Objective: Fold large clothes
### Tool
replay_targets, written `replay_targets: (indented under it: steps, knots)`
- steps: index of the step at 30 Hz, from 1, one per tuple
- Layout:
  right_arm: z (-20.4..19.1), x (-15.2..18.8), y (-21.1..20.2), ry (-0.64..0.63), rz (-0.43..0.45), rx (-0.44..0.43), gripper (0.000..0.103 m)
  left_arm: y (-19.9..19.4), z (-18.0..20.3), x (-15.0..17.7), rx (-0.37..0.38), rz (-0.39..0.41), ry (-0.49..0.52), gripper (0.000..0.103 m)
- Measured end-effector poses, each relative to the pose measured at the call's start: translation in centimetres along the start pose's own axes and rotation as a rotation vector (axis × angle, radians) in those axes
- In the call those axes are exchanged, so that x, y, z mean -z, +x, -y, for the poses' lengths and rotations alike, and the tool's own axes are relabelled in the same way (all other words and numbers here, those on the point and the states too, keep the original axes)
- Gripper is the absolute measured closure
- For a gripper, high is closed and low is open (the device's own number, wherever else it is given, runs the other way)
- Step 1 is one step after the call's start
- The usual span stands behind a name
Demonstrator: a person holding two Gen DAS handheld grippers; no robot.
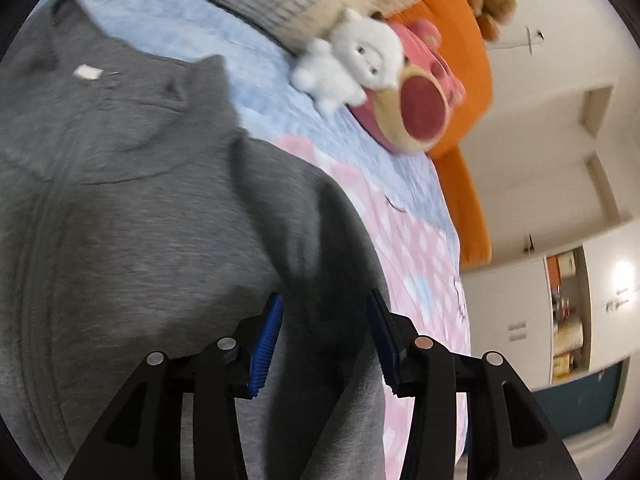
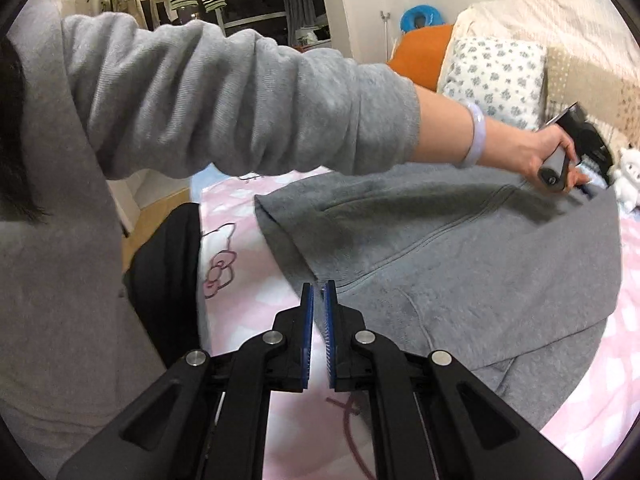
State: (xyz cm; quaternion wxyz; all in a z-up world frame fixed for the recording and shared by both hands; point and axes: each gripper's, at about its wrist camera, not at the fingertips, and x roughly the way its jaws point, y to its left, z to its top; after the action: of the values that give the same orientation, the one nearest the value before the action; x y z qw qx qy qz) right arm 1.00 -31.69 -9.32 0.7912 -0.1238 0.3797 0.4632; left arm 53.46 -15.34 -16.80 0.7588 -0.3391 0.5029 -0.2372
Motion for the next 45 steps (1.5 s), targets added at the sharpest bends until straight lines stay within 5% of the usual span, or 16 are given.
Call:
replay_targets:
  steps: [4, 8, 11, 13, 14, 15, 20, 23, 26, 28, 29, 38, 42, 45]
  knots:
    - [1.3, 0.7, -0.1, 0.047, 0.021, 0.041, 0.097, 1.0, 1.8, 0.9, -0.016, -0.054, 0.126, 0.056]
    - [4.4, 1.6, -2.2, 0.146, 0.080, 0.162, 0.095, -0.7, 2.9, 0.9, 0.069, 0.043, 0.140, 0.056]
    - [7.4, 2.0, -3.9, 0.219, 0.106, 0.292, 0.093, -1.7, 3.3, 0.2, 0.026, 0.126, 0.126, 0.056]
    - [10.6, 2.5, -5.0, 0.321, 0.123, 0.360, 0.075, -0.9, 3.9, -0.3, -0.001, 0.090, 0.140, 0.056]
    - [12.0, 2.8, -5.3, 0.366, 0.134, 0.388, 0.051, -0.1, 4.4, -0.2, -0.017, 0.051, 0.164, 0.056]
    - [12.8, 3.1, -5.4, 0.385, 0.139, 0.398, 0.043, 0.2, 4.6, -0.1, -0.032, 0.029, 0.184, 0.056]
    - [17.7, 4.1, -4.2, 0.516, 0.091, 0.489, 0.044, 3.0, 5.1, 1.7, -0.177, -0.085, 0.291, 0.056]
    - [20.8, 5.0, -3.2, 0.604, 0.052, 0.495, 0.044, 3.7, 5.3, 2.4, -0.270, -0.088, 0.351, 0.056]
    - [23.1, 5.3, -1.9, 0.648, 0.015, 0.462, 0.046, 3.3, 5.1, 2.8, -0.267, -0.061, 0.332, 0.056]
    - [24.1, 5.2, -1.2, 0.663, 0.002, 0.417, 0.069, 2.7, 4.7, 3.1, -0.260, -0.045, 0.321, 0.093]
    - [24.6, 5.3, -0.7, 0.679, -0.012, 0.397, 0.094, 2.3, 4.6, 3.1, -0.256, -0.034, 0.319, 0.094]
    - [24.9, 6.4, -1.7, 0.698, 0.001, 0.449, 0.098, 0.1, 3.3, 1.2, -0.283, 0.007, 0.287, 0.094]
    - [24.4, 6.3, -1.0, 0.663, -0.024, 0.481, 0.096, 2.1, 1.2, 1.6, -0.303, -0.048, 0.233, 0.071]
    - [23.3, 5.3, -1.8, 0.626, -0.020, 0.520, 0.093, 1.1, 1.7, 2.2, -0.273, -0.002, 0.248, 0.049]
